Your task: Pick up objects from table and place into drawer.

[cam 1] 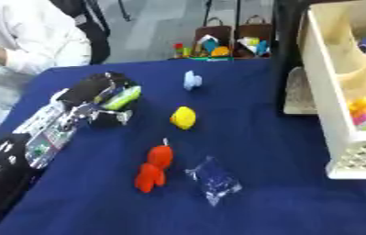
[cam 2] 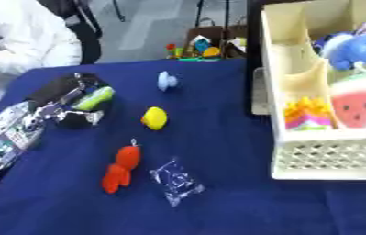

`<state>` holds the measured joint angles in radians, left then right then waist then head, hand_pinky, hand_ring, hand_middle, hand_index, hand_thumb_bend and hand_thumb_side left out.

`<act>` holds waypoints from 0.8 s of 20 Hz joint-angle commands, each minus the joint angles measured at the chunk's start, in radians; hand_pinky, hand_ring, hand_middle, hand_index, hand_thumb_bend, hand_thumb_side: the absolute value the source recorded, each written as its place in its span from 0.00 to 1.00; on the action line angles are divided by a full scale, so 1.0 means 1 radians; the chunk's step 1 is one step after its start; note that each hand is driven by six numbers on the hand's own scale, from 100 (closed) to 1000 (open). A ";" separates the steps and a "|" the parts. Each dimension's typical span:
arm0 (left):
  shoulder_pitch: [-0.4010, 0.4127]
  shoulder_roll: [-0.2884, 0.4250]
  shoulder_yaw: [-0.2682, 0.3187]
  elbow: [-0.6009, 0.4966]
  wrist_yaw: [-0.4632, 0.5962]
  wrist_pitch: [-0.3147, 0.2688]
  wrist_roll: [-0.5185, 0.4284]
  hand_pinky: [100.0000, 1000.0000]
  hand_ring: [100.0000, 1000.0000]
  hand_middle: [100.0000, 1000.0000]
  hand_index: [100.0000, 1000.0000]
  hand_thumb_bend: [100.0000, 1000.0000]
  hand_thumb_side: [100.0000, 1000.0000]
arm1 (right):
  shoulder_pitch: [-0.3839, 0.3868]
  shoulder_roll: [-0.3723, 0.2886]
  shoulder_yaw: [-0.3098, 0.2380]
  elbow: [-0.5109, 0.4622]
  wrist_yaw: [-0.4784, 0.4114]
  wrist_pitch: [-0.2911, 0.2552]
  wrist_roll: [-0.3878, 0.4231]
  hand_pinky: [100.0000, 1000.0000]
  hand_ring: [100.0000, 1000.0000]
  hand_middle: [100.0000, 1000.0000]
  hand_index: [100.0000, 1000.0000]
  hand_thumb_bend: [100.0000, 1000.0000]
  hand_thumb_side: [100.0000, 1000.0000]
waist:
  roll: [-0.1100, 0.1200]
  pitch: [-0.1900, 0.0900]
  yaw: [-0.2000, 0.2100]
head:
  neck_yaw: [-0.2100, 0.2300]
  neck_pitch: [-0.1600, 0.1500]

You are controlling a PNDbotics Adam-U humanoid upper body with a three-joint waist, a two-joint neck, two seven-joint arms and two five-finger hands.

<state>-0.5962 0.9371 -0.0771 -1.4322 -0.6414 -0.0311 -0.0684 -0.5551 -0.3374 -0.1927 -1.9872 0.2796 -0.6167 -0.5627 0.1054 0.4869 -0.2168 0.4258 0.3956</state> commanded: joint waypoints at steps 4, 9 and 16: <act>0.001 0.061 0.013 -0.083 -0.078 0.037 0.066 0.52 0.74 0.57 0.73 0.00 0.18 | -0.006 -0.011 -0.011 -0.013 -0.004 -0.007 -0.014 0.65 0.63 0.55 0.72 0.00 0.88 | -0.003 -0.041 0.004 | -0.003 0.007; 0.005 0.071 0.010 -0.135 -0.105 0.042 0.083 0.50 0.72 0.55 0.71 0.00 0.20 | -0.005 -0.011 -0.011 -0.013 -0.007 -0.005 -0.016 0.65 0.63 0.55 0.72 0.00 0.88 | -0.001 -0.051 0.006 | -0.004 0.010; 0.007 0.087 0.011 -0.223 -0.152 0.049 0.103 0.48 0.69 0.53 0.67 0.00 0.23 | -0.006 -0.011 -0.011 -0.013 -0.015 0.000 -0.017 0.65 0.63 0.55 0.72 0.00 0.88 | 0.009 -0.070 0.007 | -0.005 0.014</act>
<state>-0.5817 0.9761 -0.0773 -1.6284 -0.7806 0.0161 0.0257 -0.5534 -0.3373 -0.1974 -1.9872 0.2702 -0.6106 -0.5686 0.1185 0.4452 -0.2118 0.4218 0.4096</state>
